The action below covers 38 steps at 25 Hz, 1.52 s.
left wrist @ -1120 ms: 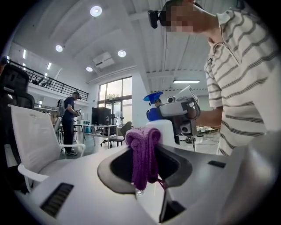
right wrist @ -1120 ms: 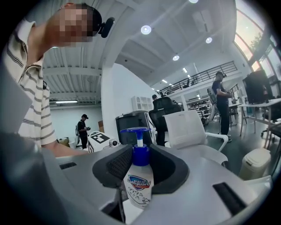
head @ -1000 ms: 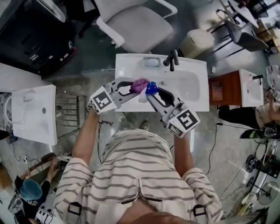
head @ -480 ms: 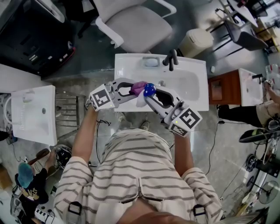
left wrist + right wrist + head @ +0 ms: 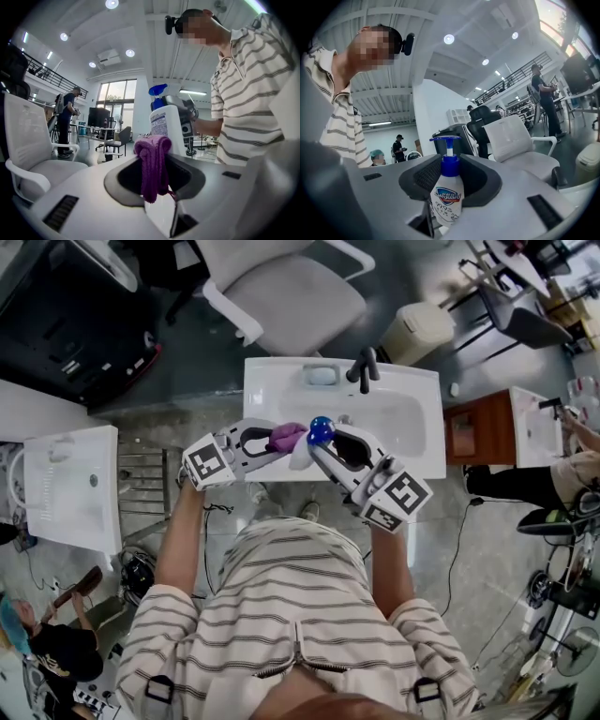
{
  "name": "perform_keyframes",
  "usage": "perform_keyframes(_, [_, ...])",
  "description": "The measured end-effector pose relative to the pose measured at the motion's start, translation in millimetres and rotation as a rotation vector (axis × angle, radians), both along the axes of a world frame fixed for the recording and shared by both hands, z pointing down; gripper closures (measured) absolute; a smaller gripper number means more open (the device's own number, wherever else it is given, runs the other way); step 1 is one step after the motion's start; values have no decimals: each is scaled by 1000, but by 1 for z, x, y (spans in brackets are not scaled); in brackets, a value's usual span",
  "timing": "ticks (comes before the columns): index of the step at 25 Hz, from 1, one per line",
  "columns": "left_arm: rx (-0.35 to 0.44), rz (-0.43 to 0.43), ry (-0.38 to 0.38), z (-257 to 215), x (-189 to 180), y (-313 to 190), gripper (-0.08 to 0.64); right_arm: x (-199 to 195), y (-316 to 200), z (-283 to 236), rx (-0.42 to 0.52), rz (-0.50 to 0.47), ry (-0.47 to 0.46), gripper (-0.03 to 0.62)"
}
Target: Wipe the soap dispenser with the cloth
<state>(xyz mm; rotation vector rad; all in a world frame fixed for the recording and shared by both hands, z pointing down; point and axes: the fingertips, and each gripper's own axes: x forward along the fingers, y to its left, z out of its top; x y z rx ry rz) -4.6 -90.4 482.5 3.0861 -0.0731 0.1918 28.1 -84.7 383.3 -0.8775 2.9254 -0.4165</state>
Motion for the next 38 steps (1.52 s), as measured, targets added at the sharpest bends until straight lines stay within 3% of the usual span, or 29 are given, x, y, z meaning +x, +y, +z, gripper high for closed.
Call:
perform_keyframes(5, [-48,-34,47,-8,-11,4,446,1,-3,0,-1,10,-2,459])
perform_keyframes(13, [-49,-103,140,-31,-18,4,446,0,-8,7,8,44,42,459])
perform_keyframes(21, [-57,-234,219,-52,-37,-7,445,-3,-23,19,11,134,105,459])
perform_keyframes(30, [-44,-553,143,-38,-66,-38,445,-5,-58,50,-18,329,206,459])
perform_keyframes(33, [-10,-669,72,-25,-78,-50,445,-7,-77,67,-38,385,224,459])
perform_keyframes(38, [14,-773,-12,-8,-93,-65,445,-11,-111,99,-72,464,266,459])
